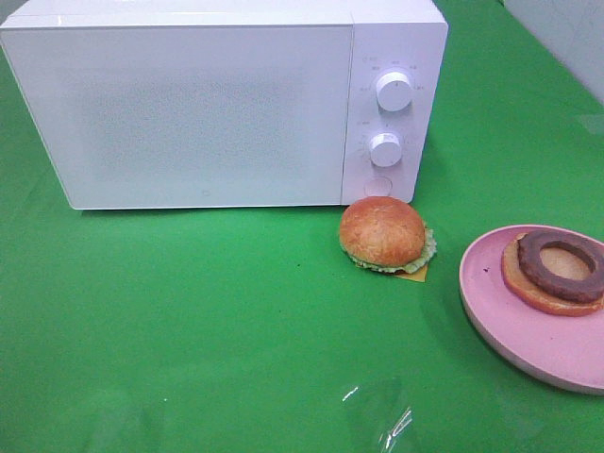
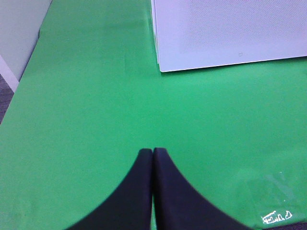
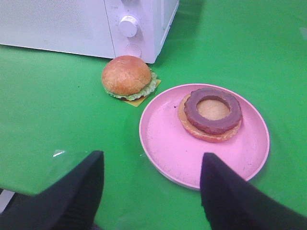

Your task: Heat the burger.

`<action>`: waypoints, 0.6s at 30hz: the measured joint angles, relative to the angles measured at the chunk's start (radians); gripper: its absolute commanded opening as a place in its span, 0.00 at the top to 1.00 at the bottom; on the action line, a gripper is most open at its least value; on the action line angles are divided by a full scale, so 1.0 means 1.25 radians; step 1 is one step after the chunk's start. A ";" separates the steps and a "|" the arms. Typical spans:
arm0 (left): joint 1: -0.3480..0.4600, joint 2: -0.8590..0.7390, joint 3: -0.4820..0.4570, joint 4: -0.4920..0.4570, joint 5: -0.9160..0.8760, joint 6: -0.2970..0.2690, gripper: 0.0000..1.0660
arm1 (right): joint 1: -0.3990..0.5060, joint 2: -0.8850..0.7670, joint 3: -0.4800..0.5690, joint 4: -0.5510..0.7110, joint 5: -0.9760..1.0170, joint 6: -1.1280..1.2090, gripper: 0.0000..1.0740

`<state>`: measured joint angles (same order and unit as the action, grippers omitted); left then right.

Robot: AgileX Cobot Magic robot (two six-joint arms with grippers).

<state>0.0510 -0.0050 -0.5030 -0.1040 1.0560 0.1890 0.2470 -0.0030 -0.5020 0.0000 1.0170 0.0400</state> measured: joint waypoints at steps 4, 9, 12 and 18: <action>0.000 0.000 0.000 0.000 0.000 0.000 1.00 | -0.010 0.000 0.000 0.000 0.000 0.000 0.48; 0.000 0.000 0.000 0.000 0.000 0.000 1.00 | -0.118 0.000 0.000 0.000 0.000 0.000 0.48; 0.000 0.000 0.000 0.000 0.000 0.000 1.00 | -0.141 0.000 0.000 0.000 0.000 0.000 0.48; 0.000 0.000 0.000 0.000 -0.001 0.000 1.00 | -0.220 0.000 0.000 0.000 0.000 0.000 0.48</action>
<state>0.0510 -0.0050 -0.5030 -0.1040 1.0550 0.1890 -0.0280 -0.0030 -0.5020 0.0000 1.0170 0.0400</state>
